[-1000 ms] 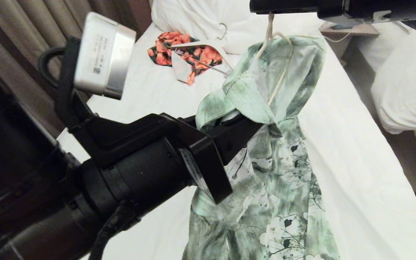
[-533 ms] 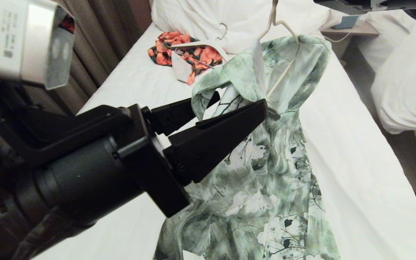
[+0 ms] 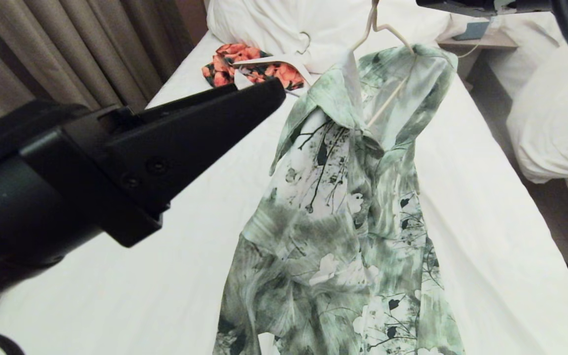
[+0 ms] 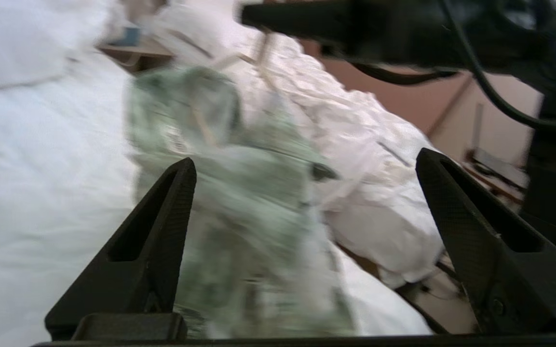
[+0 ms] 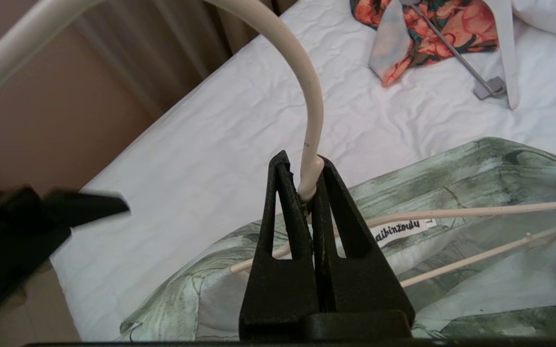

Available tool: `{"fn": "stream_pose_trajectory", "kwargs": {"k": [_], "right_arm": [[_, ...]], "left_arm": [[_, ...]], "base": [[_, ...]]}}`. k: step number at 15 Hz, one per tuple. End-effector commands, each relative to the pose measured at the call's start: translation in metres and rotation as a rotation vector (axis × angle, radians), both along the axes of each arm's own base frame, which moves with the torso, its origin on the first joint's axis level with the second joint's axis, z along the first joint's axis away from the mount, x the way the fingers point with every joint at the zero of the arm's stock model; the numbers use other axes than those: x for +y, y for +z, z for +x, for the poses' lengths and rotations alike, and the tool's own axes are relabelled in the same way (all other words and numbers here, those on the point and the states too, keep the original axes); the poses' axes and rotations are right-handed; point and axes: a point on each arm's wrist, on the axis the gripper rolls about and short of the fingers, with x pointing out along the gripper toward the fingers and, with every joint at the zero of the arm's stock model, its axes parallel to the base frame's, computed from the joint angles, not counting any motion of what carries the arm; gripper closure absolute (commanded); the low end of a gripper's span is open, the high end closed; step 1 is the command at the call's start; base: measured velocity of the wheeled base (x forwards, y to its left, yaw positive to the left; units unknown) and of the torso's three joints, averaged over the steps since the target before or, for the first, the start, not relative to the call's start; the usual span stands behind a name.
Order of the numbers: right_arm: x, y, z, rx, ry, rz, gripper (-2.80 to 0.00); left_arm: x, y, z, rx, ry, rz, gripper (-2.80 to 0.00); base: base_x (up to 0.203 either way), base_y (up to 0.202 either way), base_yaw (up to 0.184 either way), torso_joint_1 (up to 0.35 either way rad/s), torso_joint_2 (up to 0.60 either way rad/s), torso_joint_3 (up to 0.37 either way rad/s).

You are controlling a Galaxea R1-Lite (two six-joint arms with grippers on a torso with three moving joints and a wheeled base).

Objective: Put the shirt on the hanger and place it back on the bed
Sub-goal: Take the clothes hanger out of the clothes

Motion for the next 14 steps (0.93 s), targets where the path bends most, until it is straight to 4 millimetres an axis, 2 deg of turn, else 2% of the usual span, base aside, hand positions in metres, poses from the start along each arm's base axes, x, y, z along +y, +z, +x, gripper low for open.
{"fn": "stream_pose_trajectory", "kwargs": {"k": [1,4,7,9,11,14], "right_arm": [[-0.001,0.000,0.001,0.003,-0.004,-0.002,0.00],[-0.007,-0.003,0.009,0.012,-0.043,-0.011,0.00],[-0.013,-0.009,0.014,0.018,-0.069,-0.034,0.00],[-0.013,-0.008,0.013,0.002,-0.071,-0.049,0.00],[-0.015,-0.008,0.013,-0.002,-0.074,-0.051,0.00],[-0.021,-0.006,0.015,-0.007,-0.098,-0.047,0.00]], "left_arm": [[0.009,0.007,0.002,-0.010,0.039,-0.012,0.00],[0.017,0.014,0.005,-0.028,0.081,-0.036,0.00],[0.045,0.033,0.011,-0.085,0.217,-0.094,0.00],[0.060,0.039,0.017,-0.116,0.280,-0.094,0.00],[0.062,0.037,0.019,-0.100,0.262,-0.054,0.00],[0.060,0.034,0.025,-0.025,0.273,0.007,0.00]], "base": [[0.000,0.000,0.000,0.000,0.00,0.000],[0.000,0.000,0.000,0.000,0.00,0.000],[0.000,0.000,0.000,0.000,0.00,0.000],[0.000,0.000,0.000,0.000,0.00,0.000],[0.000,0.000,0.000,0.008,-0.03,-0.028],[0.000,0.000,0.000,0.067,-0.33,-0.255]]}}
